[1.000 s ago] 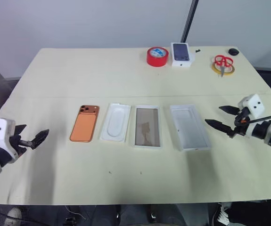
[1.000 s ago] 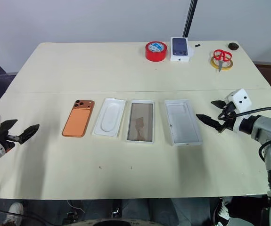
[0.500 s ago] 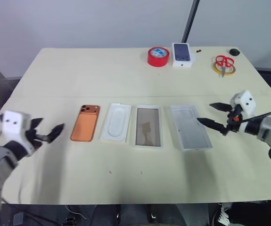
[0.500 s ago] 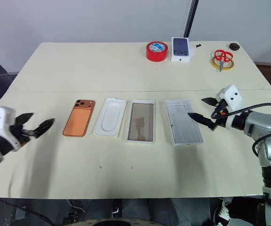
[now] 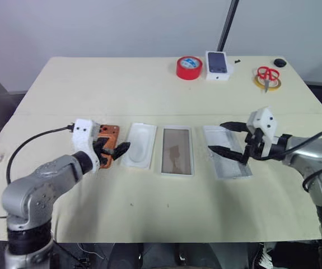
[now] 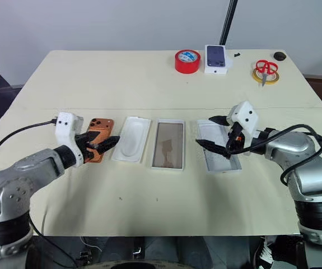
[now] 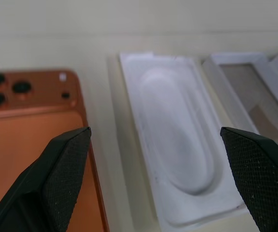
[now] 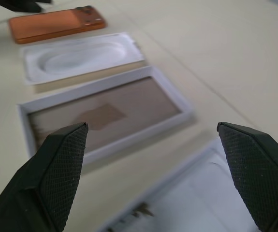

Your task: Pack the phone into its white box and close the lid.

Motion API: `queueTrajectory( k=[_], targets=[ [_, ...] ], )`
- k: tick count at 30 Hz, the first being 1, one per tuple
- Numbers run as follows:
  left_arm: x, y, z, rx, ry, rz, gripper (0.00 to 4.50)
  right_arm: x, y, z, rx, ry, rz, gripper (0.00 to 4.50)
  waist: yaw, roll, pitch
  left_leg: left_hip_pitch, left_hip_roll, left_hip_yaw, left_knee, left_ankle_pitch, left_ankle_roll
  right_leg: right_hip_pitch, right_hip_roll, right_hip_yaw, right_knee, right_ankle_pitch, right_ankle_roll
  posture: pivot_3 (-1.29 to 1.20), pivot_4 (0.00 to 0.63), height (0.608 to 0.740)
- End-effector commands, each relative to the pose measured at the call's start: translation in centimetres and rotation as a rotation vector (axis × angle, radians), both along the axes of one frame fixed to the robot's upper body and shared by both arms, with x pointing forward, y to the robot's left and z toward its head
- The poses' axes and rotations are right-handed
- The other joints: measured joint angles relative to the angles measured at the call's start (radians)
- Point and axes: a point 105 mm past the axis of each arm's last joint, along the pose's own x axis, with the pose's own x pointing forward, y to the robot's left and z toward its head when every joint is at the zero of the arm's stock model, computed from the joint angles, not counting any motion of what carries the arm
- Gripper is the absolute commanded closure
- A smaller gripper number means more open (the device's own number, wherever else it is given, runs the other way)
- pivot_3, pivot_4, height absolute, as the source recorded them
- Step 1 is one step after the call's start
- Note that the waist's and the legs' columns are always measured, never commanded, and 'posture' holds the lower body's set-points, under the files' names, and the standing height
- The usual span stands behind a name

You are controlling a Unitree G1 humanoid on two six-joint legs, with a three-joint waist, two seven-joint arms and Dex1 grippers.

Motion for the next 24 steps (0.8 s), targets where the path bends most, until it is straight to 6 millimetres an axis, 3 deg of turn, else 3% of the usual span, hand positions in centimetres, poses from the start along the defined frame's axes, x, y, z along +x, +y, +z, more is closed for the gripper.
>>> queueTrajectory(
  k=[1,7,14,20,23,24],
  targets=[
    [0.8,-0.6,-0.2,-0.010,0.053,0.028,0.00,-1.7,1.9,0.3,-0.015,-0.005,0.077,0.04,-0.001,0.000,0.000,0.000,0.000,-0.001,0.000,0.000,0.000,0.000,0.000,0.000,0.000,0.000,0.000,0.00,0.150,0.725],
    [2.5,-1.9,-0.6,-0.078,0.138,0.032,0.00,-3.2,3.8,-0.7,-0.030,0.031,0.131,0.04,-0.003,0.000,0.000,0.000,-0.001,-0.003,0.000,0.000,0.000,0.001,0.001,-0.001,0.000,0.000,0.000,0.00,0.150,0.725],
    [3.6,-2.4,-1.9,-0.101,0.251,0.064,0.00,-3.6,4.5,-1.0,-0.030,0.042,0.149,0.04,-0.002,0.000,0.000,0.000,-0.001,-0.004,0.000,0.000,0.000,0.002,0.001,-0.002,0.000,0.000,0.000,0.00,0.150,0.725],
    [3.8,-2.7,-2.4,-0.117,0.282,0.084,2.68,-4.1,4.6,-1.9,-0.115,0.054,0.179,0.00,0.000,0.000,0.000,0.000,-0.001,-0.004,0.001,0.000,-0.001,0.002,0.000,-0.003,0.000,0.000,0.000,0.00,0.150,0.725],
    [4.0,-2.3,-2.5,-0.116,0.285,0.106,4.31,-4.6,5.2,-2.5,-0.165,0.067,0.223,0.00,0.000,0.000,0.000,0.000,-0.002,-0.005,0.001,0.000,-0.001,0.003,0.000,-0.003,-0.001,0.000,0.001,0.00,0.150,0.725],
    [4.0,-2.2,-2.4,-0.117,0.281,0.107,4.45,-4.7,5.5,-2.8,-0.180,0.071,0.238,0.00,0.000,0.000,0.000,0.000,-0.002,-0.005,0.001,0.000,-0.001,0.003,0.000,-0.003,-0.001,0.000,0.001,0.00,0.150,0.725]
  ],
)
